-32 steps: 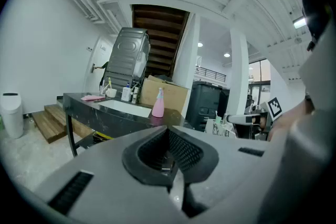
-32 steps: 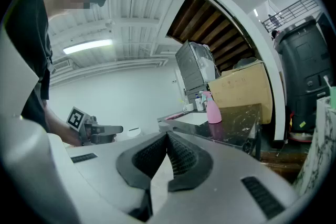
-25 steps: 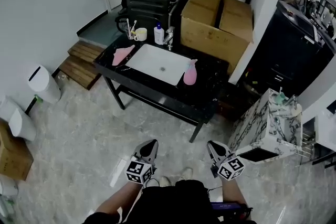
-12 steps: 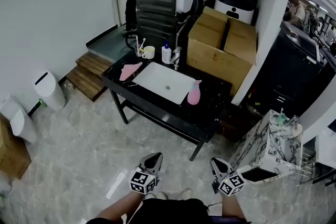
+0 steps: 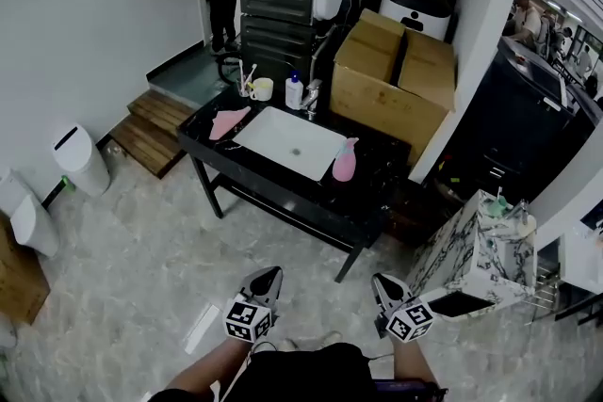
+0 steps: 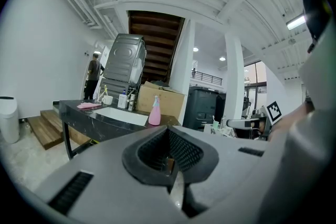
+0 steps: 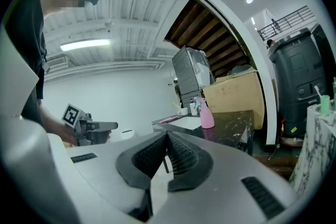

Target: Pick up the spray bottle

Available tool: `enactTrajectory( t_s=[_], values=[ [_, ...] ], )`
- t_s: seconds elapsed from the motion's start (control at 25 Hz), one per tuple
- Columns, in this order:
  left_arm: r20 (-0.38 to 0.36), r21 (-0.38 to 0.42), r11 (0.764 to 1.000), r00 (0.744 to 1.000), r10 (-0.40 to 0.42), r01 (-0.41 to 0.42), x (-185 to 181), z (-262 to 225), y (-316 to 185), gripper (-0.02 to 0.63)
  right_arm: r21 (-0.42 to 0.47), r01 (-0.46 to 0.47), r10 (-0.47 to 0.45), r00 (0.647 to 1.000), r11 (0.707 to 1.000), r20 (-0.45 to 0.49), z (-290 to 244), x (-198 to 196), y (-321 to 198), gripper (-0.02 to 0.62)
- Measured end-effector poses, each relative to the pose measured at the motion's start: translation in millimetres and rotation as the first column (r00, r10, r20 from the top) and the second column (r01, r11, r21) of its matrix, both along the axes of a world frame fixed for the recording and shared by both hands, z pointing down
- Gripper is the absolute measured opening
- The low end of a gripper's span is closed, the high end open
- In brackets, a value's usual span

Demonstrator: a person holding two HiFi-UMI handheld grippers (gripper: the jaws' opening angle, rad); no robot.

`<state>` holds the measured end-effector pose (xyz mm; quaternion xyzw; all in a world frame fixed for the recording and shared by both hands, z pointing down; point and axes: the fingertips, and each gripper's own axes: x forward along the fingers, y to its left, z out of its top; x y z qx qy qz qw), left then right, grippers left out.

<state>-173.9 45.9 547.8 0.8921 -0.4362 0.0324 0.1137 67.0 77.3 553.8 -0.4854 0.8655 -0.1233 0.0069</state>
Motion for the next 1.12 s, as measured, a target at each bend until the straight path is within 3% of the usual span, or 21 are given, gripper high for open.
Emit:
enactTrajectory(
  t_s=[0.28,0.6,1.12],
  values=[
    [-0.044,-0.024,0.998,0.998,-0.055,0.054,-26.4,4.3,-7.8,0.008,-0.004,0.03,-0.03,0.999,1.0,-0.021,2.5,-19.6,-18.9,0.026],
    [-0.039,-0.041,0.995,0.995,-0.095,0.094,-28.7,16.1,-30.8,0.008,-0.006,0.061,-0.062,0.998,0.998,-0.02,7.5,-20.6,-56.6,0.026],
    [-0.006,-0.027,0.995,0.996,-0.094,0.094,30.2,7.2,-117.3,0.008,0.002,0.082,-0.082,0.997,0.997,0.015,8.7,30.2,-155.6,0.026]
  ],
)
